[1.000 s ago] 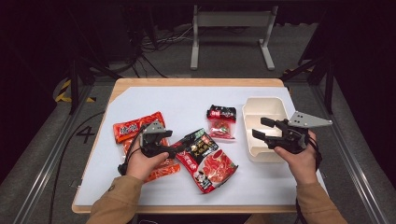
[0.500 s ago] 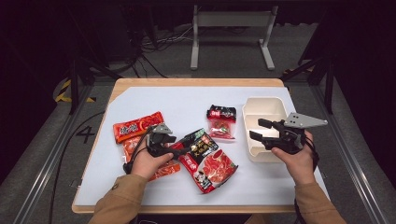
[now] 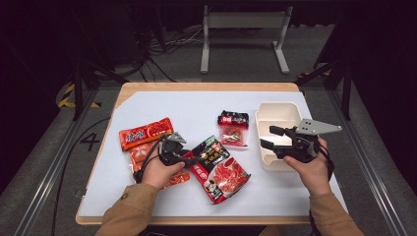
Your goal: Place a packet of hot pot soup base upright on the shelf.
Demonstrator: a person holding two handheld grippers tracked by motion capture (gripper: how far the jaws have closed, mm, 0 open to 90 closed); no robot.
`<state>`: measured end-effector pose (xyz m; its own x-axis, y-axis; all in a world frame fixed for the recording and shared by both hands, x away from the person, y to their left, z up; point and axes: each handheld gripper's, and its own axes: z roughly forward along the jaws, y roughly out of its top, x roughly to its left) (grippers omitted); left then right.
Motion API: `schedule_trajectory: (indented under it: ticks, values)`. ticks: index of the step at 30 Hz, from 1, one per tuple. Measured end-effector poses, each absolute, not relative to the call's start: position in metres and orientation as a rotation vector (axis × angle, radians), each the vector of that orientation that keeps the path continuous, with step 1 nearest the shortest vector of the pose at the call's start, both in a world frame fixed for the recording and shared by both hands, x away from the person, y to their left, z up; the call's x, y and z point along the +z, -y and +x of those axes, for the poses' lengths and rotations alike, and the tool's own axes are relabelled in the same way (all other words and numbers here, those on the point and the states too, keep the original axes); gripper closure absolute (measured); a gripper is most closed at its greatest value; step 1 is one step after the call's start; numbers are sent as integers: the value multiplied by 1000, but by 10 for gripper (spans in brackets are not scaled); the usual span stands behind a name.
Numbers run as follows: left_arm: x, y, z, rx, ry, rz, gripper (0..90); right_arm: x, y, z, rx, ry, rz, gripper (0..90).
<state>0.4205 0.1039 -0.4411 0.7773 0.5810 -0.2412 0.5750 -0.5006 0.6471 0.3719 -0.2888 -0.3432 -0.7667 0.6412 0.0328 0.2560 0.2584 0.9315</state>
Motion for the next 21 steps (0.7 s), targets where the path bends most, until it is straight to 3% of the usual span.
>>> schedule_trajectory:
  ticks: [6, 14, 21]
  values:
    - [-442, -104, 421, -24, -861, 2214, 648, -345, 287, 373, 1502, -2194, 839, 372]
    - [-439, -109, 423, -57, -921, 2166, 841, -346, 285, 374, 1489, -2202, 849, 373]
    - [-419, -109, 413, 14, -884, 2116, 869, -343, 286, 373, 1503, -2213, 840, 431]
